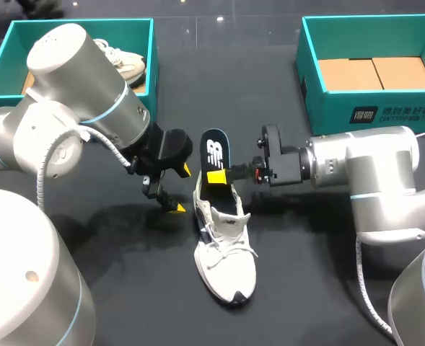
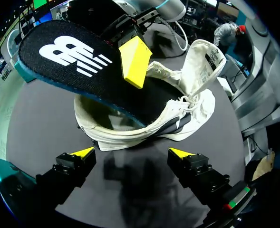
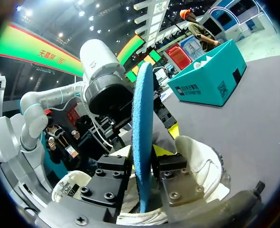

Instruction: Take the shoe out of the shoebox, open the shoe tongue, remove and reinsert the insole, then place the shoe into the shoebox

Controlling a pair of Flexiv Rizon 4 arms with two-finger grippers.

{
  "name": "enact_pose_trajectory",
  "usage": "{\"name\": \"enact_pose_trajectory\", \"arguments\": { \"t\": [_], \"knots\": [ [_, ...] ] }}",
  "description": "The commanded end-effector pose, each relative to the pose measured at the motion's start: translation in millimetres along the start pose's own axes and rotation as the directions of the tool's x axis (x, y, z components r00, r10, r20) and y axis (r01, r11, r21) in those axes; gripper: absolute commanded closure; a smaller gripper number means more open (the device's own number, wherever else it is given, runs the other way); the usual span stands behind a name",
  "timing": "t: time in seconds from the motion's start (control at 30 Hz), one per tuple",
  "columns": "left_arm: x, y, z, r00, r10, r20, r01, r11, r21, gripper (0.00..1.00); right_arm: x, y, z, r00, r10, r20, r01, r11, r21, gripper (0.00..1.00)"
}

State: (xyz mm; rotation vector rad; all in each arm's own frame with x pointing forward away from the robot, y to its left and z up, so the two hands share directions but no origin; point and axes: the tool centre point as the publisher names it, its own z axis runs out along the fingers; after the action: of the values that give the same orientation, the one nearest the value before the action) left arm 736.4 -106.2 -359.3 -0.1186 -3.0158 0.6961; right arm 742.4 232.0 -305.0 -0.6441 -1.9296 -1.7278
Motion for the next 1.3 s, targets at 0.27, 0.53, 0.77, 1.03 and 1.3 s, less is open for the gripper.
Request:
{"name": "enact_pose_trajectory", "arguments": {
  "t": [0.27,0.53,0.77,1.03,1.3],
  "knots": [
    [0.4,0.5,0.0,1.0,0.001,0.0,-0.001,1.0,0.0,0.0,-16.1,-2.7,-0.7,0.997,0.06,-0.045,-0.06,0.998,-0.005,1.0],
    [0.4,0.5,0.0,1.0,0.001,0.0,-0.001,1.0,0.0,0.0,-14.7,-26.7,2.9,0.99,0.129,-0.056,-0.129,0.992,-0.004,1.0],
    [0.4,0.5,0.0,1.0,0.001,0.0,-0.001,1.0,0.0,0.0,-2.3,-46.1,2.7,0.985,0.168,-0.03,-0.168,0.986,-0.015,1.0],
    [0.4,0.5,0.0,1.0,0.001,0.0,-0.001,1.0,0.0,0.0,9.8,-55.8,2.3,0.985,0.173,-0.006,-0.173,0.984,-0.031,1.0],
    [0.4,0.5,0.0,1.0,0.001,0.0,-0.001,1.0,0.0,0.0,8.4,-47.8,4.8,0.988,0.152,-0.006,-0.152,0.988,-0.023,0.75]
  ]
}}
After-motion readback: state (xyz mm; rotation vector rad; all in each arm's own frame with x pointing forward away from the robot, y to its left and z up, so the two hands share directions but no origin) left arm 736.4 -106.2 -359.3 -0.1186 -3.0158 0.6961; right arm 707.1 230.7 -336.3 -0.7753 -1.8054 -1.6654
